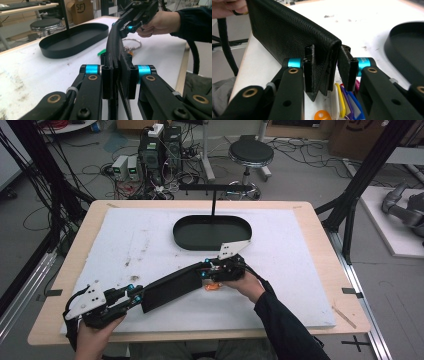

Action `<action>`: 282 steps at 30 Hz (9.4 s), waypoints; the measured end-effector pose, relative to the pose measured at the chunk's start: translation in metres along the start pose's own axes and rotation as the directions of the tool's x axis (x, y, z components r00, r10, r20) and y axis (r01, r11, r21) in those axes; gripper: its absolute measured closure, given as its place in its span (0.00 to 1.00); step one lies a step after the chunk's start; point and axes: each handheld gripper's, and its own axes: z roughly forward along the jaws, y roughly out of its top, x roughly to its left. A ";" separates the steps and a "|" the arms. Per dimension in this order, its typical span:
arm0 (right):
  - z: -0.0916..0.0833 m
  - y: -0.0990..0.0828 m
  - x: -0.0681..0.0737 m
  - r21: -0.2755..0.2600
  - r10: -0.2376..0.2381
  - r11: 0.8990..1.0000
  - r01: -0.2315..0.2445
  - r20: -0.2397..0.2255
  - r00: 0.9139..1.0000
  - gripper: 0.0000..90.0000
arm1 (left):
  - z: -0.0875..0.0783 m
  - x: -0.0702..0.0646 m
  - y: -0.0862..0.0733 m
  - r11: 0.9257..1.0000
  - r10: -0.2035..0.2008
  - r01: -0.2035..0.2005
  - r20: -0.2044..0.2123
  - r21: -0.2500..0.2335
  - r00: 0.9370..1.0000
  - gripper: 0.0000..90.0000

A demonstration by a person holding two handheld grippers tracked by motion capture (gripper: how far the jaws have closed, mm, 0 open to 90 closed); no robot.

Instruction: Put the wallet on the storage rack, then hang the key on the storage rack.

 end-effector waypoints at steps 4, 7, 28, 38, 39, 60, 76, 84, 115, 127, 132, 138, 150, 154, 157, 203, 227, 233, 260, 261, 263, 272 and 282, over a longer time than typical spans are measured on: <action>-0.025 0.003 0.004 -0.037 -0.011 0.999 0.011 0.006 1.000 0.82 | 0.010 -0.002 0.006 0.999 -0.010 0.011 0.033 -0.031 0.999 0.89; -0.045 0.001 0.008 -0.043 -0.026 0.999 0.027 0.016 1.000 0.83 | 0.022 -0.005 0.009 0.999 -0.010 0.012 0.066 -0.031 0.998 0.89; -0.127 -0.056 0.014 -0.001 0.047 0.999 -0.048 0.132 0.990 0.84 | 0.112 -0.014 0.016 0.998 0.021 -0.033 0.230 0.048 0.973 0.86; -0.129 -0.064 0.016 0.002 0.054 0.998 -0.055 0.139 0.989 0.84 | 0.122 -0.011 0.007 0.994 -0.069 0.045 0.251 0.102 0.966 0.56; -0.129 -0.065 0.015 0.003 0.054 0.998 -0.055 0.139 0.989 0.84 | 0.125 -0.012 0.003 0.992 -0.070 0.040 0.254 0.122 0.965 0.55; -0.130 -0.069 0.010 -0.001 0.033 0.999 -0.033 0.115 0.993 0.62 | 0.131 -0.006 0.001 0.992 -0.050 0.007 0.325 0.130 0.944 0.83; -0.157 -0.079 -0.011 -0.147 0.195 0.978 -0.149 0.381 0.904 0.43 | 0.113 0.002 0.026 0.999 -0.013 0.004 0.274 0.035 0.962 0.83; -0.168 -0.087 -0.024 -0.173 0.291 0.956 -0.235 0.516 0.805 0.42 | 0.112 0.010 0.042 1.000 0.009 -0.007 0.243 -0.009 0.970 0.83; -0.186 -0.106 -0.039 -0.200 0.374 0.926 -0.322 0.609 0.699 0.41 | 0.176 0.054 0.073 0.986 0.020 -0.002 0.110 -0.165 0.994 0.84; -0.186 -0.106 -0.039 -0.202 0.378 0.924 -0.325 0.608 0.698 0.41 | 0.209 0.074 0.069 0.981 -0.015 0.027 0.066 -0.190 0.998 0.84; -0.186 -0.107 -0.039 -0.202 0.380 0.923 -0.328 0.605 0.699 0.41 | 0.227 0.081 0.066 0.982 -0.018 0.027 0.047 -0.188 0.999 0.84; -0.186 -0.108 -0.040 -0.197 0.376 0.925 -0.325 0.604 0.702 0.41 | 0.245 0.089 0.057 0.978 -0.058 0.062 0.025 -0.197 0.998 0.84; -0.184 -0.109 -0.041 -0.192 0.376 0.925 -0.329 0.601 0.705 0.41 | 0.274 0.097 0.047 0.980 -0.078 0.074 -0.012 -0.186 0.997 0.84; -0.184 -0.110 -0.042 -0.194 0.376 0.925 -0.327 0.602 0.704 0.41 | 0.274 0.100 0.043 0.981 -0.097 0.092 -0.022 -0.173 0.995 0.84; -0.184 -0.111 -0.042 -0.195 0.377 0.924 -0.328 0.603 0.704 0.41 | 0.274 0.101 0.043 0.983 -0.086 0.079 -0.031 -0.168 0.996 0.84; -0.182 -0.111 -0.042 -0.180 0.370 0.926 -0.333 0.609 0.701 0.41 | 0.253 0.113 0.019 0.995 -0.032 0.041 -0.104 0.086 0.994 0.77; -0.181 -0.111 -0.042 -0.173 0.363 0.929 -0.328 0.608 0.706 0.41 | 0.247 0.105 0.030 0.973 0.014 0.051 -0.281 0.224 0.960 0.30; -0.181 -0.111 -0.042 -0.176 0.366 0.927 -0.330 0.607 0.705 0.41 | 0.227 0.092 0.040 0.985 0.024 0.027 -0.291 0.172 0.956 0.30; -0.183 -0.108 -0.039 -0.193 0.372 0.926 -0.324 0.608 0.701 0.41 | 0.107 0.039 0.016 0.986 -0.080 0.106 -0.195 0.127 0.977 0.27; -0.185 -0.108 -0.037 -0.201 0.379 0.924 -0.326 0.606 0.699 0.41 | 0.102 0.038 0.012 0.987 -0.081 0.107 -0.209 0.117 0.975 0.27; -0.185 -0.107 -0.036 -0.207 0.385 0.921 -0.329 0.607 0.695 0.40 | 0.094 0.036 0.005 0.988 -0.084 0.112 -0.236 0.105 0.968 0.27; -0.186 -0.106 -0.033 -0.232 0.395 0.918 -0.323 0.609 0.688 0.38 | 0.085 0.042 0.006 0.989 -0.071 0.102 -0.267 0.104 0.961 0.27; -0.190 -0.105 -0.029 -0.264 0.418 0.908 -0.325 0.611 0.672 0.27 | 0.087 0.047 0.002 0.988 -0.062 0.098 -0.276 0.118 0.959 0.27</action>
